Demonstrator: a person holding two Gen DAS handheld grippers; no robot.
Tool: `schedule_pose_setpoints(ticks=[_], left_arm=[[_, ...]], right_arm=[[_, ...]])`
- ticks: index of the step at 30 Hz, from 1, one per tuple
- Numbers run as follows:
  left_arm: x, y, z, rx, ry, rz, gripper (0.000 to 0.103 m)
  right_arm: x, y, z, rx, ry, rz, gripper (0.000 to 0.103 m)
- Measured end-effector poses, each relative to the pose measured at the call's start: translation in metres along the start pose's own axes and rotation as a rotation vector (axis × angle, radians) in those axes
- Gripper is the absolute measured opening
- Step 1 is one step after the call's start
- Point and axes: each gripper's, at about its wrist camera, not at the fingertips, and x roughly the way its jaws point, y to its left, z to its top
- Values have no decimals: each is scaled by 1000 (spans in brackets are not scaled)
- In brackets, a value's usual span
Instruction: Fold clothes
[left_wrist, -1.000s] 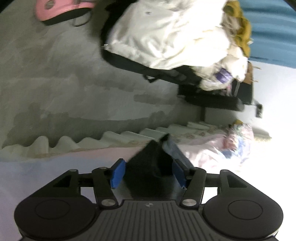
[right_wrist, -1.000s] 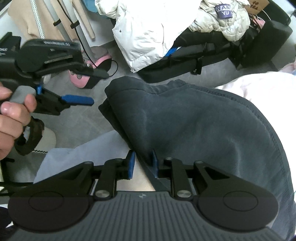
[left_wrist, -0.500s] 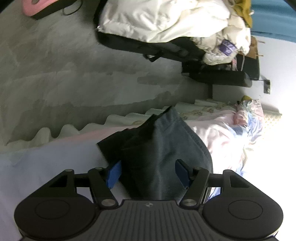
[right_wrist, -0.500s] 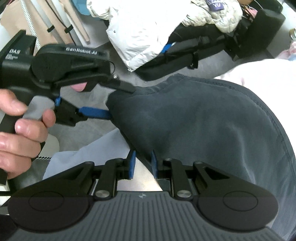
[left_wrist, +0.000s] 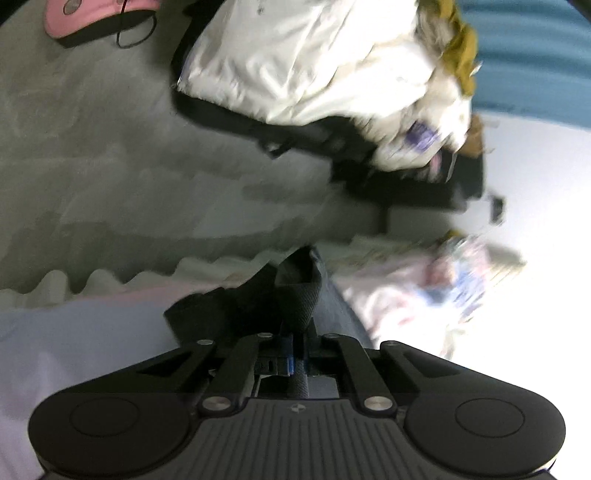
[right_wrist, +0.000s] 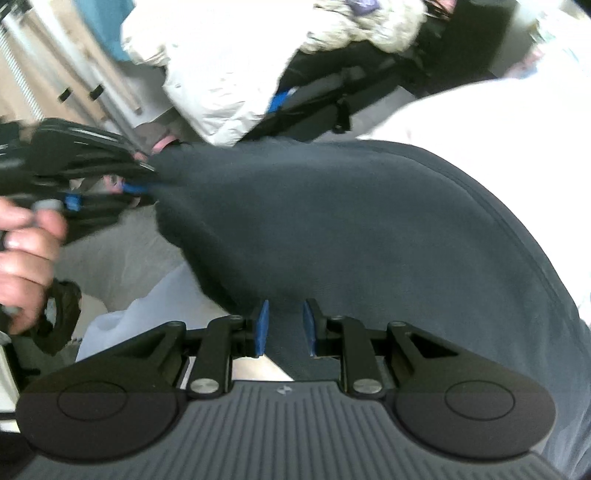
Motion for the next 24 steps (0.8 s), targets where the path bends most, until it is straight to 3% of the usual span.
schedule_pose_setpoints(ticks=[3,6,12,18,21,24], left_arm=[[-5,9,-4,5,8,27,4],[8,30,-9,-53,12,68,5],[14,45,-7,-114,4,52,13],[12,41,-5,-103,1,69,37],[10,39,-10,-103,3,80,55],[11,39,-15,-139,-9,109,84]], right_arm=[[-6,-11,-7,60,-10,2,23],[-12,-14,-12,74,-19,-2,23],[-20,-23,-22,92,-27,-25,23],[-24,-40,-36,192,-30,-43,23],[-23,-47,-44,221,-24,-51,24],[-24,-50,-51,237,-24,-59,24]])
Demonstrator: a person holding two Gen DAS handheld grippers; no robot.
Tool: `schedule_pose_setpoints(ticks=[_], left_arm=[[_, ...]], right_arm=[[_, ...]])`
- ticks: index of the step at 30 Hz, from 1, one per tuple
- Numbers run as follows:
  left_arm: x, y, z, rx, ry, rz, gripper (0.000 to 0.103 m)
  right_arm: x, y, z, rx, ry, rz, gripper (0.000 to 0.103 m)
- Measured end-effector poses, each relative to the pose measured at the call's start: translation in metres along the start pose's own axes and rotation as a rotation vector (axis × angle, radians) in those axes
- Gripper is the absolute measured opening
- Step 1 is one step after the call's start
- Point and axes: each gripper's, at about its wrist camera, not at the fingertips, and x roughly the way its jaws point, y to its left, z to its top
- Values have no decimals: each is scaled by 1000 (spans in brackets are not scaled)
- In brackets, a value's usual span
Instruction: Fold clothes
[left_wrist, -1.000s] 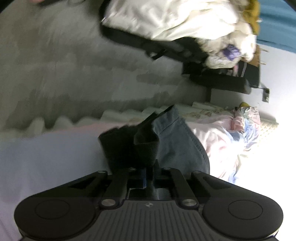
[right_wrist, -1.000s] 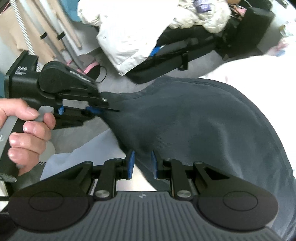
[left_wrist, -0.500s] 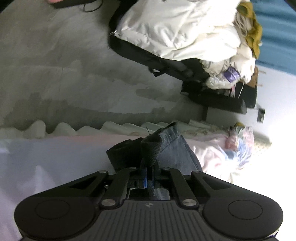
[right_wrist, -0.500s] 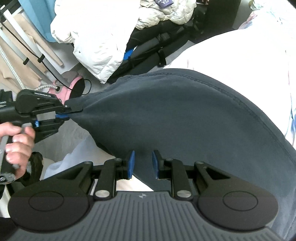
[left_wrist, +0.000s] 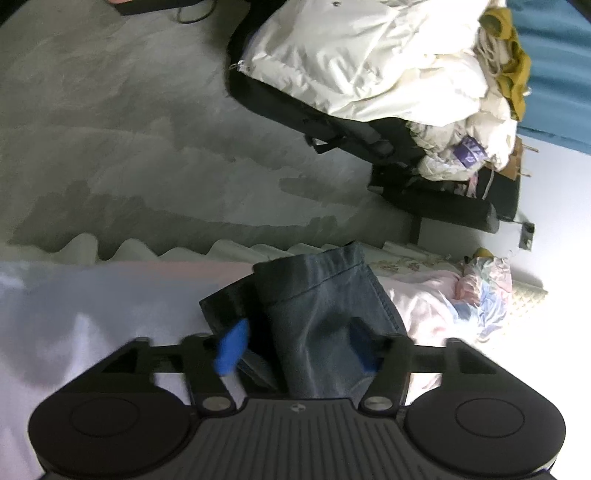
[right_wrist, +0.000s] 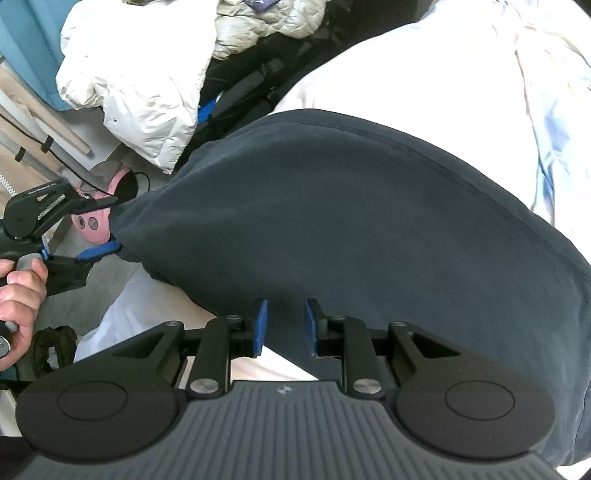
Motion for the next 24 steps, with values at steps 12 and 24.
schedule_pose_setpoints(ticks=[12,24], left_arm=[[39,14,-10,-151,-10,-17,78],[31,-45,-5,247,-98,26,18]], right_arm=[[-16,-27,-29,83,-12,-37,24],[-32,-62,-72,194,-54,-39,24]])
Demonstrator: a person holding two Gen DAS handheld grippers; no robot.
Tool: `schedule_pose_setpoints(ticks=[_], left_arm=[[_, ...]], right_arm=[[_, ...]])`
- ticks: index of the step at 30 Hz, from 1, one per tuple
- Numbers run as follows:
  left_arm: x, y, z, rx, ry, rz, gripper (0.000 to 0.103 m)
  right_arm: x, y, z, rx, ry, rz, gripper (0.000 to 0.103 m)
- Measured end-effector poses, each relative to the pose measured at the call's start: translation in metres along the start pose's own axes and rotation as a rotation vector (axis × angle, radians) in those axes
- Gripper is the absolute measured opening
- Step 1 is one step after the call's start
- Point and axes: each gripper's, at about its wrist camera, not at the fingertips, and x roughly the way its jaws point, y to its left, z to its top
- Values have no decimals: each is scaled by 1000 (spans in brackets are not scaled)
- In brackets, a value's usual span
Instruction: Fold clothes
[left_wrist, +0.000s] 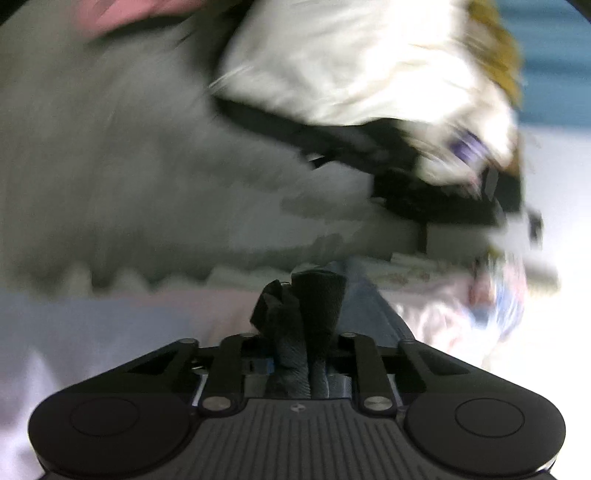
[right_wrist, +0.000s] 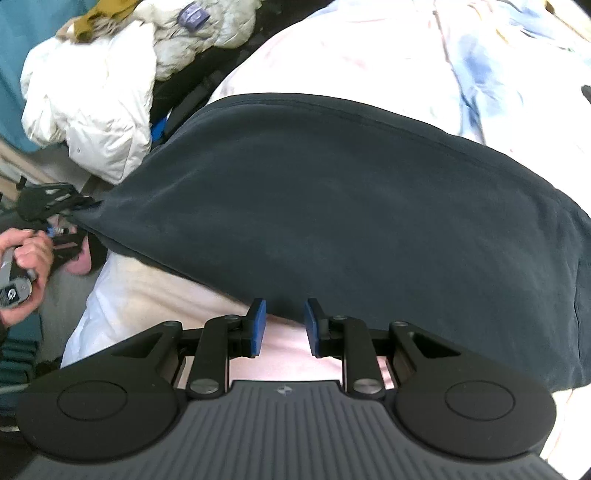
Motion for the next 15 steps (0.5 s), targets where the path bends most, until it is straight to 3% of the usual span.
schedule_pose_setpoints(ticks=[8,15], left_arm=[[-50,-128,-33,483,-117,3,15],[-81,-236,-108,835,-181,-25,15]], right_arm=[[-16,-50,-25,185,-83,51,27],[-30,-99,-50,283,-148,76,27]])
